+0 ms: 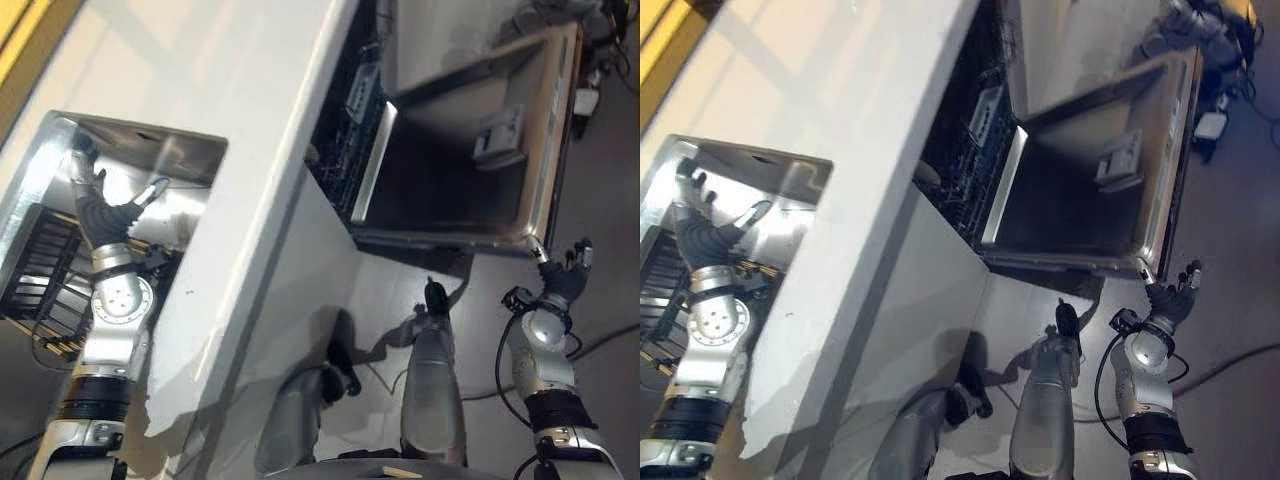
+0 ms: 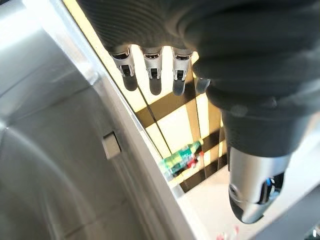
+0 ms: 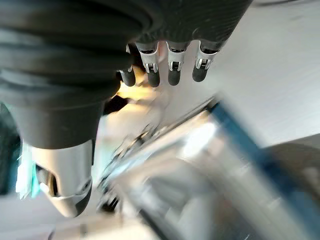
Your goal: Pick up plates and place into dishwasher.
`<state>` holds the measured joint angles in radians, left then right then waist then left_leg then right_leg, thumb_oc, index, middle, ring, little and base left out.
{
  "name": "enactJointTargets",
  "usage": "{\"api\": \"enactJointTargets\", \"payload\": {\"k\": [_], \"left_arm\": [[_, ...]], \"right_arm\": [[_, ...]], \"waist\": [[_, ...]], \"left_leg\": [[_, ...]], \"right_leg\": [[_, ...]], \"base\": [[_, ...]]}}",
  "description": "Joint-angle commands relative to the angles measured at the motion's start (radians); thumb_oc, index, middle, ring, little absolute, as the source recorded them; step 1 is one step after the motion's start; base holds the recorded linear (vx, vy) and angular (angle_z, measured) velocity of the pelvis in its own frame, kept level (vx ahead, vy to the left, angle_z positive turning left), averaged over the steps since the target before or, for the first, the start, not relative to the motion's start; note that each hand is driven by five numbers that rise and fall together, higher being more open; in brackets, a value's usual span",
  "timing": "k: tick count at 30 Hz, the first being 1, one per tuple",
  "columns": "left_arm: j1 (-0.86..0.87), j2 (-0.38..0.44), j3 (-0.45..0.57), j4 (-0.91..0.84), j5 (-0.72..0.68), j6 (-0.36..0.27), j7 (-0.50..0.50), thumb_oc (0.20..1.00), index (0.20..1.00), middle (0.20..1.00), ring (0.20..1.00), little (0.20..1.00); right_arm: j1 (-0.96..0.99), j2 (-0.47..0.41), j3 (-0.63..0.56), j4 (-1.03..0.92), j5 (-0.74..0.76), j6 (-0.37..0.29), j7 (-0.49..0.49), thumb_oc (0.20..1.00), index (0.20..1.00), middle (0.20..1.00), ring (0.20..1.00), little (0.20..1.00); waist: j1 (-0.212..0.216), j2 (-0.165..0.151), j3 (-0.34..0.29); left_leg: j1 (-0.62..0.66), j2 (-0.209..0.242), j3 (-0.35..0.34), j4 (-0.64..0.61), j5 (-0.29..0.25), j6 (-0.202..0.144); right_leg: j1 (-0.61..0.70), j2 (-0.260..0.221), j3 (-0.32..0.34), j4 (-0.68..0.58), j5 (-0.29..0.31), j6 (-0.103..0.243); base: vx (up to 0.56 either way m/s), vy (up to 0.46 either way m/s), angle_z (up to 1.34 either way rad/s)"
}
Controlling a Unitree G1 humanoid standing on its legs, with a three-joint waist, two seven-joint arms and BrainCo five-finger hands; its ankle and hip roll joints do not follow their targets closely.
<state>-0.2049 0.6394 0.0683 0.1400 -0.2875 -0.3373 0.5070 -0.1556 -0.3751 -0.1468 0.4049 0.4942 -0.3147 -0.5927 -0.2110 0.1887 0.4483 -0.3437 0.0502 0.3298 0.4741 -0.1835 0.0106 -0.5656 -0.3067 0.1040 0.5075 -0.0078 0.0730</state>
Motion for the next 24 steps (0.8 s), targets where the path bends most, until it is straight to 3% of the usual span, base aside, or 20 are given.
{"api": "enactJointTargets", "payload": {"k": [1, 6, 11, 14, 18, 24], "left_arm": [[-0.062, -0.165, -0.077, -0.022, -0.002, -0.066, 0.051, 1.0, 1.0, 1.0, 1.0, 1.0], [-0.073, -0.194, -0.11, -0.024, -0.027, -0.063, 0.085, 1.0, 1.0, 1.0, 1.0, 1.0], [-0.072, -0.206, -0.132, -0.051, -0.035, -0.035, 0.084, 1.0, 1.0, 1.0, 1.0, 1.0], [-0.066, -0.203, -0.139, -0.073, -0.041, -0.034, 0.076, 1.0, 1.0, 1.0, 1.0, 1.0], [-0.073, -0.193, -0.14, -0.086, -0.056, -0.016, 0.056, 1.0, 1.0, 1.0, 1.0, 1.0], [-0.11, -0.172, -0.178, -0.082, -0.05, -0.001, 0.056, 1.0, 1.0, 1.0, 1.0, 1.0]], "right_arm": [[-0.041, -0.063, 0.0, -0.001, 0.087, -0.144, -0.043, 1.0, 1.0, 1.0, 1.0, 1.0], [-0.129, -0.071, 0.017, 0.093, 0.125, -0.144, -0.038, 1.0, 1.0, 1.0, 1.0, 1.0], [-0.163, -0.077, 0.028, 0.137, 0.178, -0.153, 0.046, 1.0, 1.0, 1.0, 1.0, 1.0], [-0.213, -0.089, 0.054, 0.135, 0.198, -0.139, 0.135, 1.0, 1.0, 1.0, 1.0, 1.0], [-0.315, -0.103, 0.077, 0.153, 0.366, -0.117, 0.33, 1.0, 1.0, 1.0, 1.0, 1.0], [-0.481, -0.137, 0.065, 0.196, 0.462, -0.128, 0.319, 1.0, 1.0, 1.0, 1.0, 1.0]], "waist": [[-0.074, 0.072, 0.034], [-0.098, 0.154, 0.072], [-0.091, 0.195, 0.072], [-0.077, 0.209, 0.072], [-0.058, 0.213, 0.072], [-0.03, 0.223, 0.072]], "left_leg": [[-0.035, -0.021, -0.031, 0.095, -0.086, -0.018], [-0.07, -0.032, -0.01, 0.147, -0.107, -0.008], [-0.148, -0.049, -0.015, 0.242, -0.137, 0.003], [-0.209, -0.058, -0.027, 0.315, -0.157, 0.005], [-0.292, -0.054, -0.038, 0.416, -0.182, 0.0], [-0.407, -0.02, -0.043, 0.515, -0.186, -0.009]], "right_leg": [[-0.009, -0.071, 0.014, -0.079, 0.066, 0.047], [-0.088, -0.054, 0.063, 0.031, 0.002, 0.032], [-0.176, -0.036, 0.091, 0.155, -0.063, 0.008], [-0.228, -0.028, 0.103, 0.222, -0.098, -0.005], [-0.297, -0.012, 0.109, 0.311, -0.136, -0.02], [-0.402, -0.018, 0.111, 0.394, -0.155, -0.021]], "base": [[-0.1, 0.142, -0.14], [0.05, 0.159, -0.23], [0.04, -0.006, -0.06], [0.01, -0.059, 0.04], [-0.01, -0.119, 0.11], [-0.06, -0.161, 0.18]]}}
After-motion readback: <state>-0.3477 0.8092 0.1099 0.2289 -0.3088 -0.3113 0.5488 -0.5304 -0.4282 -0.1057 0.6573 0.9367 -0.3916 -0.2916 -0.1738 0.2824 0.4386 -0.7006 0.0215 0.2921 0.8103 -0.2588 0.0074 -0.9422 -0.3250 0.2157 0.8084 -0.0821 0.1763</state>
